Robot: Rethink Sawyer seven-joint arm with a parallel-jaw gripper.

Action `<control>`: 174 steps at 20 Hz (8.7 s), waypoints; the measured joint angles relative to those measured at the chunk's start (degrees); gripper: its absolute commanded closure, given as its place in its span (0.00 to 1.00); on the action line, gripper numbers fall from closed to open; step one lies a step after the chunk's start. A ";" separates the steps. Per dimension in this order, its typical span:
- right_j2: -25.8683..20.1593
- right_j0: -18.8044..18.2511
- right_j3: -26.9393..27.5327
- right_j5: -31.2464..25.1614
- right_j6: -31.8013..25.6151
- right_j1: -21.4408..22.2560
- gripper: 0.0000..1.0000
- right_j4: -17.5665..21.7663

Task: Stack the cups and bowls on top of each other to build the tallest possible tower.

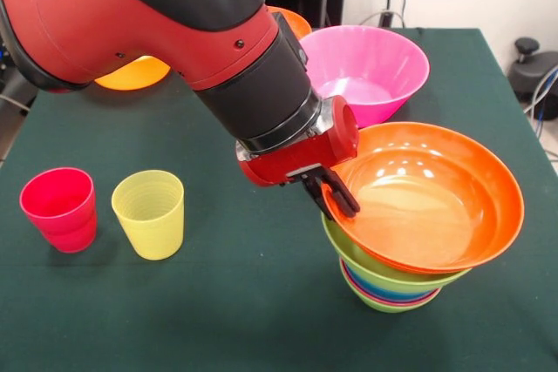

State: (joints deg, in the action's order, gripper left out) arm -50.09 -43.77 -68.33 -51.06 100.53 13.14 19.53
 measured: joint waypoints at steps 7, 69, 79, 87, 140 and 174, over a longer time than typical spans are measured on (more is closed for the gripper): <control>0.00 0.00 0.19 -0.01 0.00 0.00 1.00 0.08; 0.01 -0.55 2.20 -0.94 -0.48 2.14 1.00 0.14; 0.00 -0.59 0.85 -0.93 -0.48 2.17 1.00 0.13; 0.01 -0.61 -1.54 -0.93 -0.48 2.24 1.00 0.13; 0.00 -0.48 1.93 -0.95 -0.48 2.21 1.00 0.14; 0.00 -0.54 0.31 -0.95 -0.48 1.90 1.00 0.13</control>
State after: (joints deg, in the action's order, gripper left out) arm -50.09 -44.31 -68.02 -52.01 100.04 15.04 19.66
